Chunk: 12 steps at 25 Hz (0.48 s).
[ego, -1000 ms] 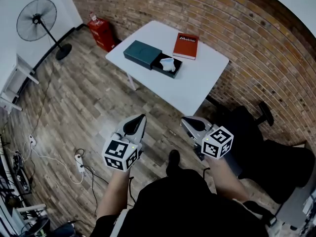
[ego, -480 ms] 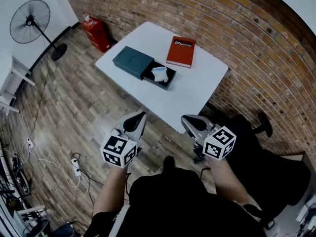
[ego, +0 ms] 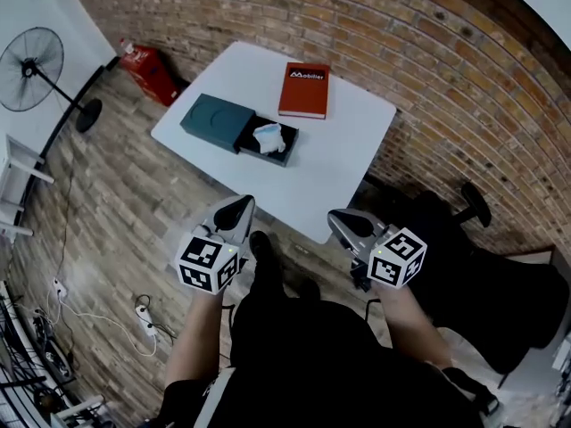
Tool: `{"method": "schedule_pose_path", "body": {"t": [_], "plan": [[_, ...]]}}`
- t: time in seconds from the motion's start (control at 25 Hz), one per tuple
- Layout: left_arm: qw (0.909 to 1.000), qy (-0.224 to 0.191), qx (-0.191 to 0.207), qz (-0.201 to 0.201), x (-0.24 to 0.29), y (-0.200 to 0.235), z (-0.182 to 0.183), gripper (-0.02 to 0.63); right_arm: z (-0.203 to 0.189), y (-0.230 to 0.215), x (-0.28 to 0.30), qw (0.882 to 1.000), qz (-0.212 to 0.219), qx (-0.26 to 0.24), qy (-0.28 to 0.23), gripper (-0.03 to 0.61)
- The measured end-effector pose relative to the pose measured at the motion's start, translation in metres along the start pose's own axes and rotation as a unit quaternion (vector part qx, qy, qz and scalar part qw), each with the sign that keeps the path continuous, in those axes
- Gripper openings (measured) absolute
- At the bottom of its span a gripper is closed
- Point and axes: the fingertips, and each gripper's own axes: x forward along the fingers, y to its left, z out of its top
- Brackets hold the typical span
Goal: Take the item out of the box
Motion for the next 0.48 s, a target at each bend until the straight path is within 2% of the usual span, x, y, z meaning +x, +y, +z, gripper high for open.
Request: {"method": "schedule_pose_path", "body": {"t": [0.2, 0.36, 0.48], "plan": [[0.9992, -0.006, 0.019, -0.034, 0.038, 0.038, 0.015, 0.008, 0.016, -0.024, 0.021, 0.999, -0.045, -0.002, -0.011, 0.002], [0.997, -0.006, 0.038, -0.066, 0.079, 0.083, 0.036, 0.008, 0.051, -0.055, 0.054, 0.995, -0.096, -0.003, -0.036, 0.0], [0.9942, -0.004, 0.061, -0.089, 0.099, 0.116, 0.052, 0.008, 0.079, -0.064, 0.094, 0.993, -0.11, -0.009, -0.047, 0.0]]}}
